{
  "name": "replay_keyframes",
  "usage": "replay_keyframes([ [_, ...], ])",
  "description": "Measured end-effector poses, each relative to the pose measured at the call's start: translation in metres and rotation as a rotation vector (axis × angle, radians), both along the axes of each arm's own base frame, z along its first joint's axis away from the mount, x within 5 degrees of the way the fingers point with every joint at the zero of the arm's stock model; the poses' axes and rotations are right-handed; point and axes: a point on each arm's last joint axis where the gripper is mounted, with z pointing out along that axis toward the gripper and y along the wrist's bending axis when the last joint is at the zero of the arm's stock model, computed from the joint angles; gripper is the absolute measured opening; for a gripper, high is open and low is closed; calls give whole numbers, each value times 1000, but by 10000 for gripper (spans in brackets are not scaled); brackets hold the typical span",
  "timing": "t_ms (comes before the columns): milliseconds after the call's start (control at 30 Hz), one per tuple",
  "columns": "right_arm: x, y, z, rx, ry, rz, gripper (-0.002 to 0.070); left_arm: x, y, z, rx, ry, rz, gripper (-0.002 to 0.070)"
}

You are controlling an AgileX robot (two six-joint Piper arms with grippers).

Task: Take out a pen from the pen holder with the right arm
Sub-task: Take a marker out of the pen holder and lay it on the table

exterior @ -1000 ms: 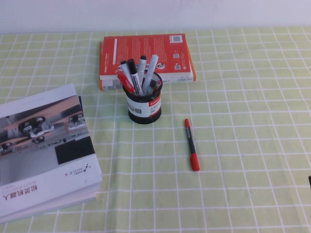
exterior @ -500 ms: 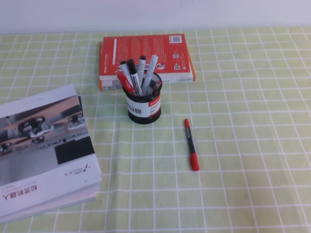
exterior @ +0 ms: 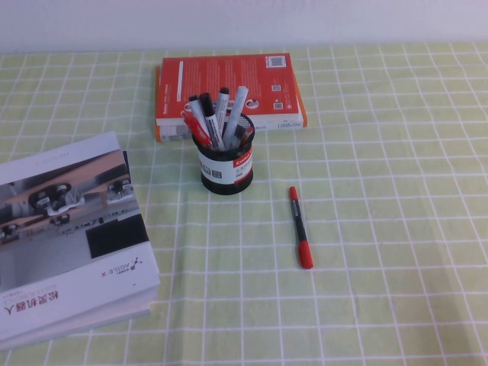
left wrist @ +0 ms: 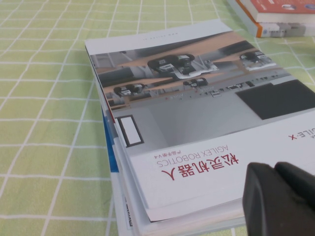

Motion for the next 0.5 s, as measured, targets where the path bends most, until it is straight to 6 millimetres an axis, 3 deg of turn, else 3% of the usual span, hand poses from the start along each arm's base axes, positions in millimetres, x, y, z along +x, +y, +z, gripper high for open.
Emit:
replay_keyframes([
  [500, -18, -5, -8, -7, 24, -52, -13, 0, 0, 0, 0, 0, 0, -5],
])
